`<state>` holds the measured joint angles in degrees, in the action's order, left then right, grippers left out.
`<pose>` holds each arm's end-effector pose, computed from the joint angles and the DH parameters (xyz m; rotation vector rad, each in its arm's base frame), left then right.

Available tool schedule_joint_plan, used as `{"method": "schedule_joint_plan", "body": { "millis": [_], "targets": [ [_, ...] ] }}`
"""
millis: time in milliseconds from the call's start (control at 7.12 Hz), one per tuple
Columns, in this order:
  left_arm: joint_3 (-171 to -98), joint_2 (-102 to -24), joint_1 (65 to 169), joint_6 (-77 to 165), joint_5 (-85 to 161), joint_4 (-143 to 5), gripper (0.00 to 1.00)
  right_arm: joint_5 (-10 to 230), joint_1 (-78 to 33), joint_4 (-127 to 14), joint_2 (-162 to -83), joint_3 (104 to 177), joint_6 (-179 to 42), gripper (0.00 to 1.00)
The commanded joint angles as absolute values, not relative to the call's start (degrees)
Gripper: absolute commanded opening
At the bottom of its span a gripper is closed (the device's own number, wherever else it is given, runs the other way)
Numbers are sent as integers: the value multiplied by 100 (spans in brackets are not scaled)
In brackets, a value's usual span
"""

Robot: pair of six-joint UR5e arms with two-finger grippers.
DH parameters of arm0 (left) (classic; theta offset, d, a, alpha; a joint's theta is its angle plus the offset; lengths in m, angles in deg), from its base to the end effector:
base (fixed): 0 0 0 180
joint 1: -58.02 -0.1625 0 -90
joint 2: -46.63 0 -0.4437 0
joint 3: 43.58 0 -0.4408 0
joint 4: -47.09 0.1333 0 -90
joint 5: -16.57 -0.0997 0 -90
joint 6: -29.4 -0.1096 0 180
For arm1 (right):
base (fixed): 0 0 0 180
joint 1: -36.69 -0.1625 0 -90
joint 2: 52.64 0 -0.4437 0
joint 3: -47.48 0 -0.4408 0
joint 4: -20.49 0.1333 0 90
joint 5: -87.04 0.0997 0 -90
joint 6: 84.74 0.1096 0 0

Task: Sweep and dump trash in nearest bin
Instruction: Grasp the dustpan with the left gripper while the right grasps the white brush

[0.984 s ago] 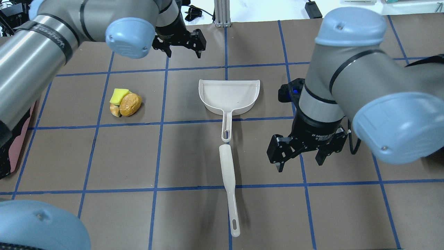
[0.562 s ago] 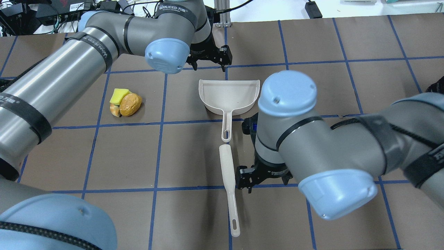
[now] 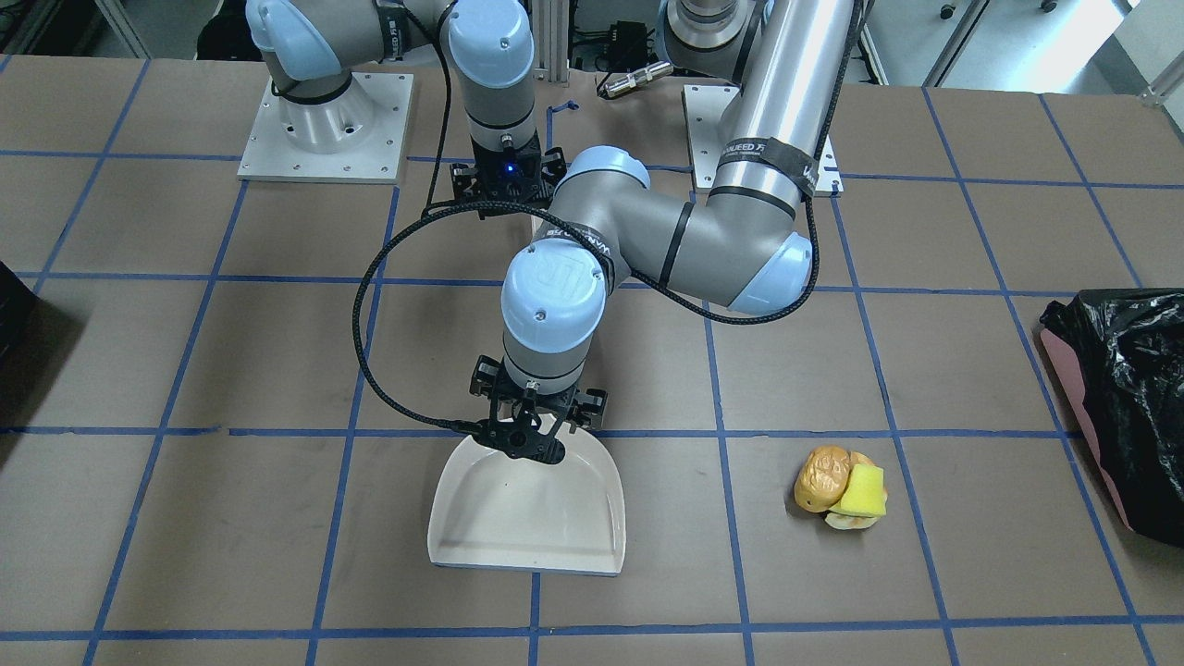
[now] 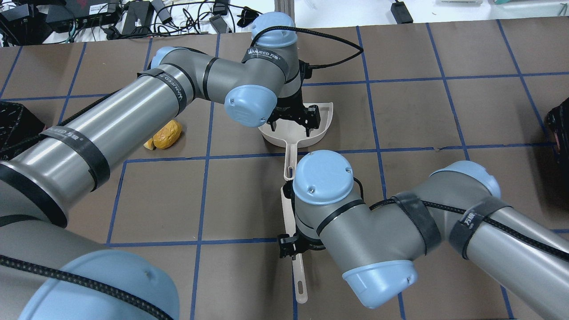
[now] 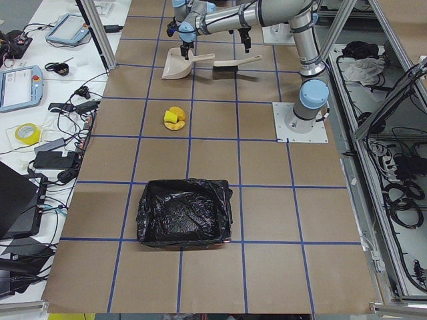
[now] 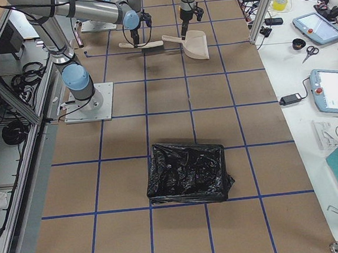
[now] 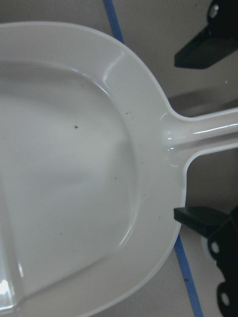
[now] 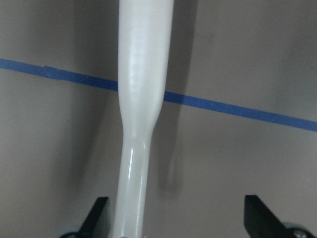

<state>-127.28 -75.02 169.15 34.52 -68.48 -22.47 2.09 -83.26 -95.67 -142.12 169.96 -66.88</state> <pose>-0.3931 -0.6212 0.2342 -0.4223 -3.0437 -0.1585 0.3534 -0.3269 0.2458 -0.3185 3.0849 0.2249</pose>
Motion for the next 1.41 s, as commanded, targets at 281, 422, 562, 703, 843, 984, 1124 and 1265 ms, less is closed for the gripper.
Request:
{"method": "schedule_joint_plan", "body": {
  "millis": [281, 422, 562, 703, 843, 984, 1124, 1265],
  "targets": [
    [-12909, -7395, 17148, 3485, -6860, -2999, 100, 213, -8767, -10150, -13799, 17069, -6400, 81],
    [-13058, -7395, 17149, 3554, -6843, -2904, 100, 222, -8776, -10158, -13807, 17157, -6392, 77],
    [-13120, -7404, 17149, 3555, -6851, -2885, 100, 213, -8777, -10159, -13799, 17193, -6391, 66],
    [-13121, -7360, 17149, 3555, -6834, -2885, 83, 205, -8811, -10141, -13807, 17193, -6296, 61],
    [-13121, -7360, 17149, 3555, -6825, -2885, 39, 205, -8916, -10097, -13790, 17193, -6277, 46],
    [-13103, -7360, 17149, 3564, -6816, -2894, 12, 196, -8926, -10080, -13790, 17193, -6208, 29],
    [-13086, -7351, 17157, 3573, -6807, -2894, 0, 196, -8917, -10071, -13790, 17193, -6189, 5],
    [-13068, -7343, 17149, 3581, -6772, -2903, 0, 187, -8917, -10071, -13772, 17193, -6189, 0]
  ]
}}
